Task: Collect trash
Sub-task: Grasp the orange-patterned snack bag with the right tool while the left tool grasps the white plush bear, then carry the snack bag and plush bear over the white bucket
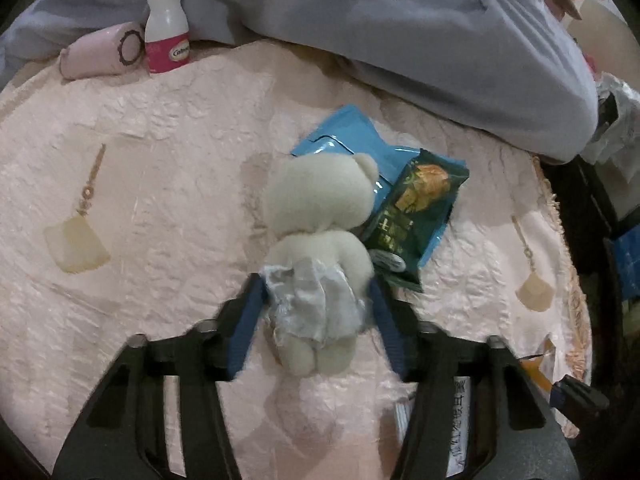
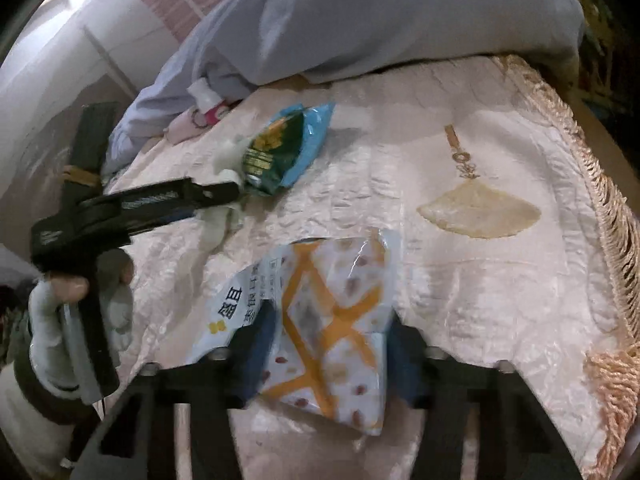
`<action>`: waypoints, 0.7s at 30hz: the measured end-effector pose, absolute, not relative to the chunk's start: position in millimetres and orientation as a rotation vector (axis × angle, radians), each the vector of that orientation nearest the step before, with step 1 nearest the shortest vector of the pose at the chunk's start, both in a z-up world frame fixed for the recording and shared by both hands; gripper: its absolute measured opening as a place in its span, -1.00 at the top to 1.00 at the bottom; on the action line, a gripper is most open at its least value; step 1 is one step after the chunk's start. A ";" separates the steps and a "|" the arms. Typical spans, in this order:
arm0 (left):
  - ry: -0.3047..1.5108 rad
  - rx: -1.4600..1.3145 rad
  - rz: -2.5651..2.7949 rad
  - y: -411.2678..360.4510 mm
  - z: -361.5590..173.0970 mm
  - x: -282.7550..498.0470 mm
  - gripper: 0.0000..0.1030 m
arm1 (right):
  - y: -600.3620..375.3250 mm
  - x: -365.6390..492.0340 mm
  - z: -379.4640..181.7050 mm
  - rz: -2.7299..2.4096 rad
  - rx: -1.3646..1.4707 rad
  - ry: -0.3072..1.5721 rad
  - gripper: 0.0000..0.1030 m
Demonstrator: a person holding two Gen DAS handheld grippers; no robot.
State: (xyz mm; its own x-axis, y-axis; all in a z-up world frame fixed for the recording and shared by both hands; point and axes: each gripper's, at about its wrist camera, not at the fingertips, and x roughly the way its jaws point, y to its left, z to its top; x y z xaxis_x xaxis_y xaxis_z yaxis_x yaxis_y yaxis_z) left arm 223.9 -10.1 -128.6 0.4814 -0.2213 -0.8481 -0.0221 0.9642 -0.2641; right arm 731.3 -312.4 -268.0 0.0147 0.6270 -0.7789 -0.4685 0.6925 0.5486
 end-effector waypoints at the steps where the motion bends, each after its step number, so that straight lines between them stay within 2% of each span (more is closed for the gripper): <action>1: 1.061 -0.260 -0.130 -9.7 -126.5 220.8 0.29 | -316.3 729.5 -265.1 0.866 0.163 1.297 0.31; 6: 1.028 -0.235 -0.168 -11.6 -106.8 192.6 0.38 | -338.6 720.1 -245.8 0.873 0.167 1.245 0.42; 21: 0.968 -0.210 -0.287 -36.9 -53.9 105.4 0.42 | -441.6 691.8 -208.4 0.794 0.312 1.175 0.43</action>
State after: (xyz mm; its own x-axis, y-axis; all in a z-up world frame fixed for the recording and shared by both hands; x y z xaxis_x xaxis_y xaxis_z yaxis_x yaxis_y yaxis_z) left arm 105.4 -36.9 -53.9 0.5338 -0.3320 -0.7777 0.1462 0.9421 -0.3018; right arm 691.8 -441.6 -208.4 0.1589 0.6964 -0.6999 -0.3898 0.6956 0.6035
